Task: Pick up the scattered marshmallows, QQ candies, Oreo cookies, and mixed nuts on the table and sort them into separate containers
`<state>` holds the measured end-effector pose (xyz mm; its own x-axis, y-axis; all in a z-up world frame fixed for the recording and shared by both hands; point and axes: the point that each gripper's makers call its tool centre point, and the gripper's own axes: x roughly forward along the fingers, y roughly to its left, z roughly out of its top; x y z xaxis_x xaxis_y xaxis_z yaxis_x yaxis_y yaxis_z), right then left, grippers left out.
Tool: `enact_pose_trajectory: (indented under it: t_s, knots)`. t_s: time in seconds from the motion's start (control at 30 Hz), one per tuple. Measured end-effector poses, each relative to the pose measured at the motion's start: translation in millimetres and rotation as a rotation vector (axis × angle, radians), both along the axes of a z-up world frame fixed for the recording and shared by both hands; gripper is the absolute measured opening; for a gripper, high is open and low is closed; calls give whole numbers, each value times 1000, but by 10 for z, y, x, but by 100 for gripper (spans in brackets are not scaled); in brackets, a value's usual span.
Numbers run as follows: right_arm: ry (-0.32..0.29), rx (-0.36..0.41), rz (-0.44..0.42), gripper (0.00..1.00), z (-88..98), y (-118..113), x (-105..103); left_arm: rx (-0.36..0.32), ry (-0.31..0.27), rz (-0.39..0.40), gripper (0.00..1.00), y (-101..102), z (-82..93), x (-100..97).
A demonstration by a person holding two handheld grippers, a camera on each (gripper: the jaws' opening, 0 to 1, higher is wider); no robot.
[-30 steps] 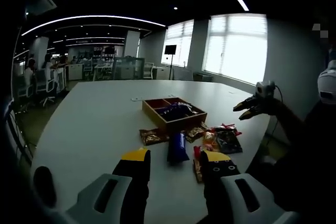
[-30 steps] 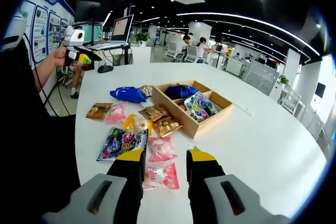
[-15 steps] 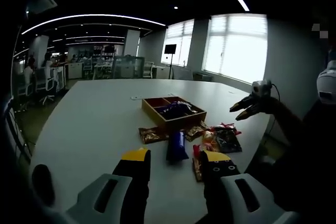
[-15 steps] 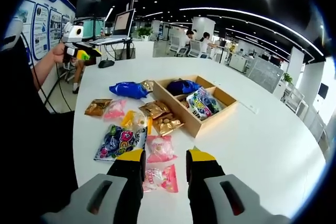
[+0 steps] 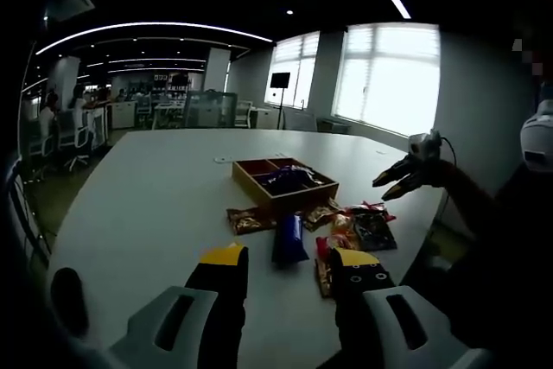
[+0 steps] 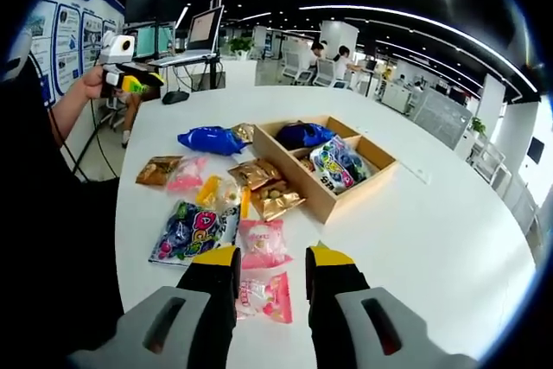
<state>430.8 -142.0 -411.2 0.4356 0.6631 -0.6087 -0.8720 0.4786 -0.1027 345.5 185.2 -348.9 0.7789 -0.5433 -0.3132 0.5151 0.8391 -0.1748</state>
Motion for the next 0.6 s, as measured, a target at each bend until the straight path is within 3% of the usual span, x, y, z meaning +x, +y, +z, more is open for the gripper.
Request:
enact_pose_trajectory:
  t_s: [0.6]
  knots:
    - [-2, -35, 24, 26, -48, 150, 64, 2, 4, -10, 43, -26, -13, 5]
